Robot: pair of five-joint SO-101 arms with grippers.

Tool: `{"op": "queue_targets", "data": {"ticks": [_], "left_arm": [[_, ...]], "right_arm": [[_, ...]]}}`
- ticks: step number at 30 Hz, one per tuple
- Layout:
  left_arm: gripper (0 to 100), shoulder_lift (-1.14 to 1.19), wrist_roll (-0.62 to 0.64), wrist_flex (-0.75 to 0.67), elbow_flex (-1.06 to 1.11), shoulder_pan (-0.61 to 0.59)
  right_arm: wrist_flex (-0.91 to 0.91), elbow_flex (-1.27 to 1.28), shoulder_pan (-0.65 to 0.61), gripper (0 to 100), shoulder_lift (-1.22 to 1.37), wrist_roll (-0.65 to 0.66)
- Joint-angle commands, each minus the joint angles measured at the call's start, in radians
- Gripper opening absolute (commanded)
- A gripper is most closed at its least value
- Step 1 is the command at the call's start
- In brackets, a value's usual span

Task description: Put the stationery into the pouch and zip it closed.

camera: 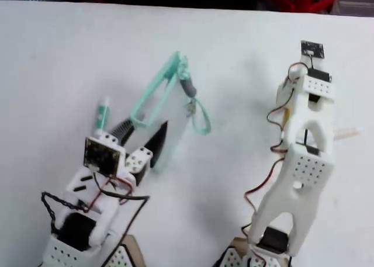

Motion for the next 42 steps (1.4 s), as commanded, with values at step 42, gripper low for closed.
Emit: {"op": "queue_targets", "data": {"ticks": [42], "left_arm": [[19, -0.005, 0.008, -0.032, 0.009, -0.002]], "right_arm": [[0.377, 0.066, -0.664, 1.8, -1.419, 0.003]]}}
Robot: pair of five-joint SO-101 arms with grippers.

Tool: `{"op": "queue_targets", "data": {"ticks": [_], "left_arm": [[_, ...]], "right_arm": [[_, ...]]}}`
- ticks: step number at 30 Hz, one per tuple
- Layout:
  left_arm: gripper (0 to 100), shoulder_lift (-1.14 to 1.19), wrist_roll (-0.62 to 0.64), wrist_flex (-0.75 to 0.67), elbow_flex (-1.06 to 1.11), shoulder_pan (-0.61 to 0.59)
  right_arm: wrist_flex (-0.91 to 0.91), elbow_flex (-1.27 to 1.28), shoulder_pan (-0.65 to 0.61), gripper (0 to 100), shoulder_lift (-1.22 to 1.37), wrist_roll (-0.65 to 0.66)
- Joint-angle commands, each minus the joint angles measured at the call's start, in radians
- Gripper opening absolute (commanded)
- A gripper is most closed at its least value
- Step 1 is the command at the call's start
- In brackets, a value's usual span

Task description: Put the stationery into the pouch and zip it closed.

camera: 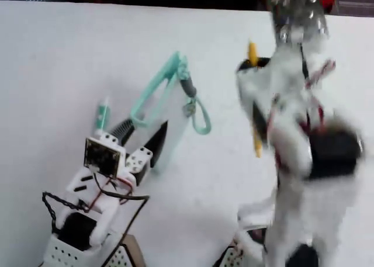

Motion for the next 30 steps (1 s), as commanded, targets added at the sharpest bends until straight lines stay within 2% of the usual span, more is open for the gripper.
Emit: {"op": "queue_targets", "data": {"ticks": [1, 5, 10, 16, 20, 30], "left_arm": [[19, -0.002, 0.008, -0.020, -0.005, -0.002], [19, -0.002, 0.009, -0.020, -0.003, -0.002], [19, -0.002, 0.009, -0.020, -0.003, -0.001], [19, -0.002, 0.009, -0.020, -0.003, -0.001], [19, -0.002, 0.009, -0.020, -0.005, -0.001], [19, -0.004, 0.009, -0.032, -0.005, -0.002]], "right_arm": [[-0.110, 0.009, -0.159, 1.8, -0.142, 0.000], [-0.246, 0.011, -0.251, 1.8, -0.217, 0.000], [-0.432, 0.041, -0.314, 1.8, -0.188, -0.002], [-0.714, 0.203, -0.447, 1.8, -0.117, -0.002], [-0.895, 0.307, -0.492, 1.8, -0.059, -0.002], [-0.946, 0.470, -0.492, 1.8, -0.021, -0.002]]}}
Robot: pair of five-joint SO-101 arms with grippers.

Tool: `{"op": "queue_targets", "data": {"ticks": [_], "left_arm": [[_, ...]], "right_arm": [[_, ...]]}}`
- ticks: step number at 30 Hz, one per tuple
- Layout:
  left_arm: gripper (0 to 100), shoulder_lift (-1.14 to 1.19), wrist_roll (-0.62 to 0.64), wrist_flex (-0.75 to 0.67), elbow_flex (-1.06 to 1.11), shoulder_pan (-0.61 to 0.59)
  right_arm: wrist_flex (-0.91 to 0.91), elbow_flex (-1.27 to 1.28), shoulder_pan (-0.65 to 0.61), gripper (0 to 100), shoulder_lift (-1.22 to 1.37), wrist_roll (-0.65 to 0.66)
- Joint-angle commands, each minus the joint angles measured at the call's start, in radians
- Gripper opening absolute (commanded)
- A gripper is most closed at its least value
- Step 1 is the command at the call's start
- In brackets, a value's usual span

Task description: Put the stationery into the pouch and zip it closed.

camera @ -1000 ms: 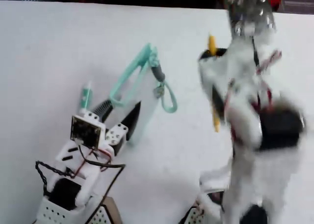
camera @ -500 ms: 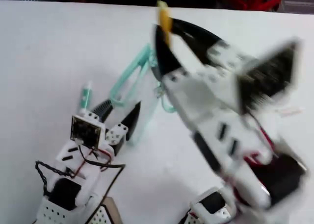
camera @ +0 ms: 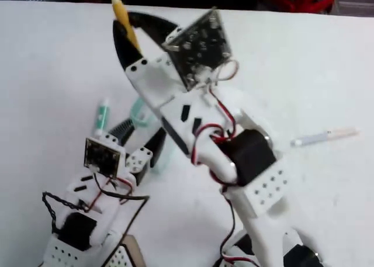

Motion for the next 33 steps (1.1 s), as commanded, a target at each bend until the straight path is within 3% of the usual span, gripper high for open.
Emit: {"op": "queue_targets", "data": {"ticks": [1, 9, 15, 21, 27, 33], "left_arm": [[19, -0.005, 0.009, -0.031, -0.005, -0.005], [19, -0.005, 0.009, -0.031, -0.002, -0.004], [19, -0.002, 0.009, -0.031, 0.002, -0.002], [19, -0.001, 0.014, -0.029, 0.003, -0.002], [19, -0.001, 0.011, -0.029, 0.015, -0.005], [19, -0.001, 0.009, -0.029, 0.017, -0.002]], "right_arm": [[-0.021, 0.061, -0.005, 1.8, -0.004, 0.000], [0.035, 0.186, -0.002, 2.5, -0.099, 0.009], [0.176, 0.245, 0.131, 26.7, -0.171, 0.002], [0.277, 0.239, 0.232, 28.3, -0.297, 0.009], [0.288, 0.245, 0.564, 27.9, -0.340, 0.041], [0.288, 0.238, 0.880, 20.7, -0.087, 0.178]]}}
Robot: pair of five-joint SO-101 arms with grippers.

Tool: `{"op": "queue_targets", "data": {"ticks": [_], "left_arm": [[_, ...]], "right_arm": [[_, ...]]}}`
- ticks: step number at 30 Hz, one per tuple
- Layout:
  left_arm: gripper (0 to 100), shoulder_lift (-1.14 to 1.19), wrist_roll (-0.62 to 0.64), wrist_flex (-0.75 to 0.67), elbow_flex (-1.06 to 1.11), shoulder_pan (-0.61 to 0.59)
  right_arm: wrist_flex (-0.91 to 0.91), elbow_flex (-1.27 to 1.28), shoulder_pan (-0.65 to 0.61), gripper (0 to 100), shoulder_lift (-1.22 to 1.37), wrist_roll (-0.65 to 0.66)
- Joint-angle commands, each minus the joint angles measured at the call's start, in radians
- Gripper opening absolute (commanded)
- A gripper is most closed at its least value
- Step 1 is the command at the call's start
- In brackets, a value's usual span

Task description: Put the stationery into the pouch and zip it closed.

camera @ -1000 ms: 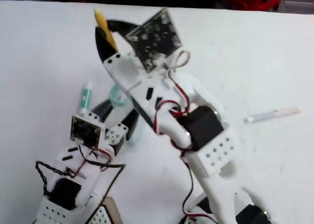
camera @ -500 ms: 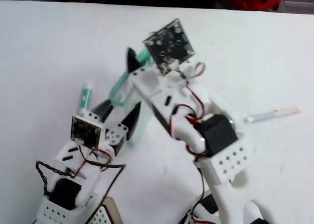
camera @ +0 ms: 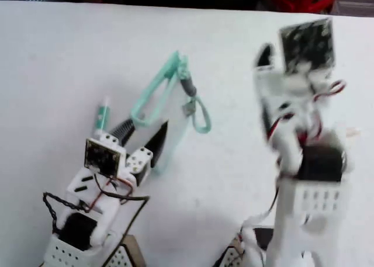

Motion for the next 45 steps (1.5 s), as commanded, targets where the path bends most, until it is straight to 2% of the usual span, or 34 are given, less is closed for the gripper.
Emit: {"op": "queue_targets", "data": {"ticks": [1, 8, 13, 17, 23, 28, 37, 42, 45], "left_arm": [[19, 0.010, 0.008, -0.021, -0.002, -0.005], [19, 0.010, 0.008, -0.015, 0.000, -0.010], [19, 0.010, 0.008, -0.018, 0.009, -0.010], [19, 0.010, 0.008, -0.018, 0.009, -0.010], [19, 0.010, 0.008, -0.017, 0.009, -0.010], [19, 0.010, 0.008, -0.015, 0.011, -0.010], [19, 0.010, 0.008, -0.015, 0.011, -0.010], [19, 0.010, 0.008, -0.015, 0.011, -0.008], [19, 0.010, 0.008, -0.015, 0.011, -0.004]], "right_arm": [[-0.001, -0.014, 0.163, 20.8, 0.168, 0.058], [0.028, -0.014, 0.343, 20.8, 0.512, 0.043], [-0.004, -0.021, 0.499, 20.8, 0.684, -0.104], [-0.019, -0.089, 0.562, 20.8, 0.823, -0.112], [0.067, -0.236, 0.567, 20.7, 1.040, -0.124], [0.107, -0.348, 0.565, 20.6, 1.179, -0.239], [0.108, -0.485, 0.564, 18.9, 1.363, -0.238], [0.111, -0.526, 0.544, 2.5, 1.412, -0.110], [0.211, -0.540, 0.503, 2.7, 1.400, -0.034]]}}
